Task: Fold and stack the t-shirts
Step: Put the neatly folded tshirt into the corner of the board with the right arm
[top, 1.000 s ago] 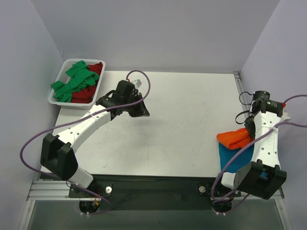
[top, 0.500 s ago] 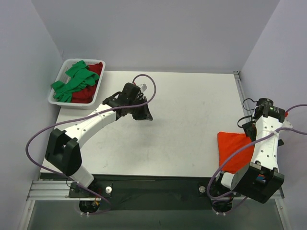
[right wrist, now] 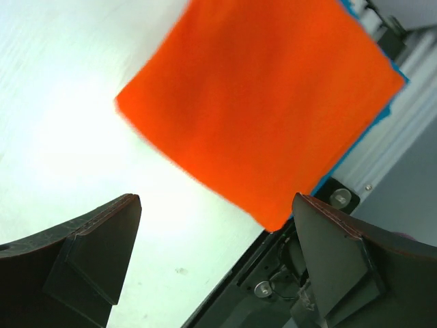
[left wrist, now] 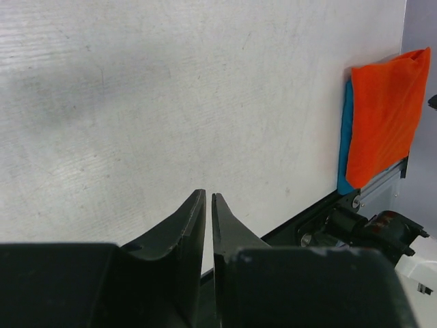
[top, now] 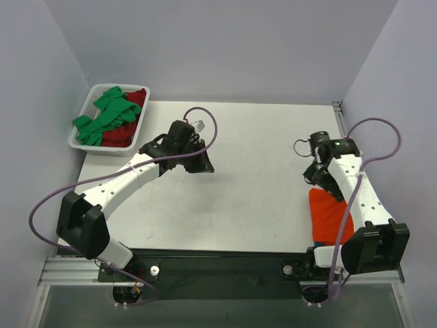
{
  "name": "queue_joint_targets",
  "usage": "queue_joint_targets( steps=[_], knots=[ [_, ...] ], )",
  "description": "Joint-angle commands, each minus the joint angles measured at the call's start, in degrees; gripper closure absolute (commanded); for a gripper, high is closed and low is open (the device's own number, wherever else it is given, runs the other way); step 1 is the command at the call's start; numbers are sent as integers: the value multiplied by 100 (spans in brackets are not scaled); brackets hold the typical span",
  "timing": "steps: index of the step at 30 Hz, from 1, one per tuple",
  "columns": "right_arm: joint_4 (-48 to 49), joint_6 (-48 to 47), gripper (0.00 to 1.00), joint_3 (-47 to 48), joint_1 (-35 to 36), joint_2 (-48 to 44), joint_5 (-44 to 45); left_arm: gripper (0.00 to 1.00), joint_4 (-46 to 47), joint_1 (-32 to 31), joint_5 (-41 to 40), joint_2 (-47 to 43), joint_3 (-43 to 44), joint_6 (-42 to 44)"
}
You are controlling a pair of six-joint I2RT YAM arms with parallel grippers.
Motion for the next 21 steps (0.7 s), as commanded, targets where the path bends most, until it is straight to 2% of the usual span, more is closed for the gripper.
queue_joint_targets(
  steps=[1, 4, 5, 6, 9, 16, 21],
  knots=[
    [-140, 390, 0, 276, 1057, 283, 536, 80, 117, 114, -326, -691, -203, 163],
    [166, 444, 0, 495, 2592, 512, 721, 79, 3, 176, -686, -1121, -581, 277],
    [264, 443, 0, 522, 2599, 556, 782, 78, -24, 194, -783, -1245, -721, 304],
    [360, 365, 0, 548, 3147, 592, 826, 78, -50, 255, -863, -1368, -984, 321],
    [712, 224, 0, 627, 4176, 732, 1028, 78, -120, 352, -1161, -2105, -1572, 444],
    [1599, -285, 0, 339, 5488, 751, 941, 75, -550, 405, -1707, -3187, -2181, 629],
    [2285, -444, 0, -224, 5789, 355, 695, 75, -666, 405, -1777, -3628, -2497, 682]
  ],
)
